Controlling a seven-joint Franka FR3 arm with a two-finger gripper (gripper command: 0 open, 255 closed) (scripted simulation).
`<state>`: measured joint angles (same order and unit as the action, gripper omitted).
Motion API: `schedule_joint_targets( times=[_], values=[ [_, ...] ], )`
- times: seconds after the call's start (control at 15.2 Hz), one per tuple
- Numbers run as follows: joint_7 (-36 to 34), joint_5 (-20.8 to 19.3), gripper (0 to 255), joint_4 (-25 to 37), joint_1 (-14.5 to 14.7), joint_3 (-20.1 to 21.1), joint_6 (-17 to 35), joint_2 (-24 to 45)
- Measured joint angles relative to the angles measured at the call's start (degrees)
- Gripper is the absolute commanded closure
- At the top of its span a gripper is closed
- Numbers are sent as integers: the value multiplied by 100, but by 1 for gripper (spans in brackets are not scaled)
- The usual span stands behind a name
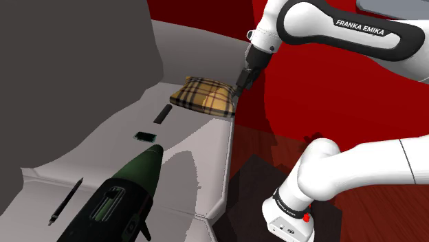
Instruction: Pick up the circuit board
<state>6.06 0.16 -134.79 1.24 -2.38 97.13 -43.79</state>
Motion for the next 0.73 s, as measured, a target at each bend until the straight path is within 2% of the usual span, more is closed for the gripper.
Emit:
schedule_joint_targets(
  times=[0.2, 0.33, 0.73],
  values=[
    [-15, -3, 0, 35, 33, 55, 153, 205],
    [-80, 9, 0, -19, 94, 176, 445, 470],
    [-265, -46, 0, 243, 244, 521, 1285, 1648]
  ],
)
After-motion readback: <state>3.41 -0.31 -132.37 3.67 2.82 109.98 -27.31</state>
